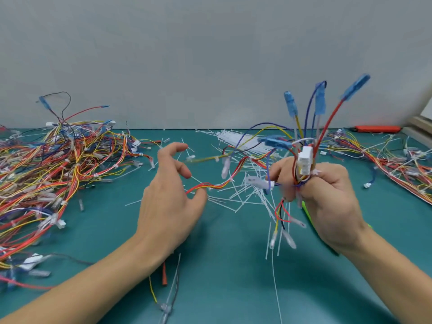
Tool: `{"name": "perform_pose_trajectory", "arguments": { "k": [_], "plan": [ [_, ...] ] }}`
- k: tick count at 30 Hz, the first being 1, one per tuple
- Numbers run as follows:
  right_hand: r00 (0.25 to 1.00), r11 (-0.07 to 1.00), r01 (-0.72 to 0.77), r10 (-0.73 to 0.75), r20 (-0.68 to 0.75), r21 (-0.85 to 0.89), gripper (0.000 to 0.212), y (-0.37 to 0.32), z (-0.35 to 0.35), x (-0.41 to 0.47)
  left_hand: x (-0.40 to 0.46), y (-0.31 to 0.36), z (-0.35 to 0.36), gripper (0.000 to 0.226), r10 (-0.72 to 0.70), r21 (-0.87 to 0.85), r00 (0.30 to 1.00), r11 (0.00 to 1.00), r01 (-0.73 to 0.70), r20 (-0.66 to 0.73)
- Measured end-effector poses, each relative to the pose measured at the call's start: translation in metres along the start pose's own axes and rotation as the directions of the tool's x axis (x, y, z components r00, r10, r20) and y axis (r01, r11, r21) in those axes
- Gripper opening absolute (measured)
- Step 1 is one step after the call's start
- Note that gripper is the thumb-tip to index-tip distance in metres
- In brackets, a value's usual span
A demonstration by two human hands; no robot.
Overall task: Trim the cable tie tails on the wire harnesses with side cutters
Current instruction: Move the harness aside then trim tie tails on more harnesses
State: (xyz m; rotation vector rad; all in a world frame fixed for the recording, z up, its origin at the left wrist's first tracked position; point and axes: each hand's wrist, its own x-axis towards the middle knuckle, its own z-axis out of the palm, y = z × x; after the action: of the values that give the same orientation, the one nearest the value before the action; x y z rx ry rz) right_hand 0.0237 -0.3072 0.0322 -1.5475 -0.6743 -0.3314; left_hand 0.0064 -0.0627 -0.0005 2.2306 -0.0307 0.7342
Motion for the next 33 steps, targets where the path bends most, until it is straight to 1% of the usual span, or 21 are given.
{"name": "perform_pose_trajectory", "arguments": {
  "k": [2, 3, 4, 6, 8, 11, 13, 15, 16, 19, 21, 22, 24, 27, 30, 31, 32, 33],
  "plan": [
    [1.000, 1.000, -0.014, 0.014, 0.023, 0.027, 0.023, -0.001, 0.000, 0.001, 0.001, -0.001, -0.001, 0.089, 0.014, -0.010, 1.000, 1.000, -0.014, -0.015],
    [0.999, 0.998, -0.026, 0.025, 0.030, 0.054, 0.024, -0.002, 0.000, 0.001, 0.002, -0.001, -0.001, 0.090, 0.019, -0.001, 1.000, 1.000, -0.019, -0.001],
    [0.999, 0.995, -0.042, 0.040, 0.025, 0.091, 0.026, -0.003, 0.000, 0.002, 0.003, -0.001, -0.002, 0.085, 0.022, 0.023, 0.999, 0.999, -0.023, 0.027],
    [0.996, 0.977, -0.079, 0.084, -0.017, 0.198, 0.027, -0.006, 0.000, 0.003, 0.004, -0.002, -0.002, 0.061, 0.032, 0.094, 0.995, 0.995, -0.041, 0.094],
    [0.987, 0.935, -0.127, 0.153, -0.054, 0.332, 0.025, -0.010, -0.003, 0.006, 0.004, -0.002, 0.000, 0.038, 0.035, 0.094, 0.991, 0.994, -0.047, 0.132],
    [0.964, 0.827, -0.208, 0.264, -0.034, 0.522, 0.023, -0.016, -0.009, 0.011, 0.003, -0.001, 0.002, 0.027, 0.039, -0.006, 0.987, 0.999, -0.039, 0.158],
    [0.943, 0.751, -0.232, 0.329, -0.047, 0.618, 0.022, -0.017, -0.015, 0.015, 0.002, 0.000, 0.002, 0.022, 0.045, -0.058, 0.981, 0.998, -0.035, 0.191],
    [0.917, 0.697, -0.253, 0.393, -0.062, 0.671, 0.019, -0.015, -0.019, 0.018, 0.000, -0.001, 0.003, 0.022, 0.059, -0.057, 0.969, 0.997, -0.046, 0.241],
    [0.908, 0.679, -0.265, 0.414, -0.059, 0.685, 0.019, -0.014, -0.021, 0.019, -0.001, -0.001, 0.003, 0.025, 0.059, -0.044, 0.962, 0.998, -0.049, 0.267],
    [0.894, 0.627, -0.298, 0.449, -0.020, 0.720, 0.017, -0.009, -0.025, 0.019, -0.003, -0.002, 0.005, 0.051, 0.045, -0.026, 0.944, 0.999, -0.038, 0.326],
    [0.891, 0.609, -0.315, 0.453, 0.007, 0.728, 0.015, -0.008, -0.027, 0.019, -0.003, -0.001, 0.006, 0.067, 0.066, -0.037, 0.945, 0.998, -0.057, 0.321],
    [0.893, 0.604, -0.323, 0.450, 0.022, 0.729, 0.014, -0.007, -0.027, 0.018, -0.004, -0.001, 0.006, 0.070, 0.080, -0.040, 0.949, 0.997, -0.071, 0.306],
    [0.896, 0.593, -0.339, 0.440, 0.059, 0.730, 0.013, -0.006, -0.028, 0.018, -0.003, -0.001, 0.005, 0.066, 0.092, -0.034, 0.949, 0.996, -0.086, 0.302],
    [0.899, 0.574, -0.366, 0.421, 0.120, 0.732, 0.011, -0.004, -0.029, 0.016, -0.001, -0.001, 0.005, 0.036, 0.091, 0.013, 0.927, 0.995, -0.103, 0.363],
    [0.901, 0.553, -0.360, 0.417, 0.124, 0.751, 0.011, -0.002, -0.030, 0.016, -0.005, -0.001, 0.006, 0.038, 0.119, 0.028, 0.918, 0.990, -0.139, 0.378],
    [0.901, 0.547, -0.348, 0.419, 0.111, 0.762, 0.011, -0.001, -0.030, 0.017, -0.005, 0.001, 0.006, 0.038, 0.131, -0.001, 0.919, 0.990, -0.141, 0.372],
    [0.900, 0.538, -0.335, 0.425, 0.094, 0.774, 0.011, 0.000, -0.030, 0.017, -0.004, 0.003, 0.005, 0.038, 0.128, -0.065, 0.918, 0.992, -0.111, 0.375],
    [0.896, 0.527, -0.323, 0.438, 0.075, 0.786, 0.011, 0.000, -0.031, 0.017, -0.003, 0.005, 0.004, 0.039, 0.097, -0.169, 0.915, 0.985, -0.032, 0.391]
  ]
}}
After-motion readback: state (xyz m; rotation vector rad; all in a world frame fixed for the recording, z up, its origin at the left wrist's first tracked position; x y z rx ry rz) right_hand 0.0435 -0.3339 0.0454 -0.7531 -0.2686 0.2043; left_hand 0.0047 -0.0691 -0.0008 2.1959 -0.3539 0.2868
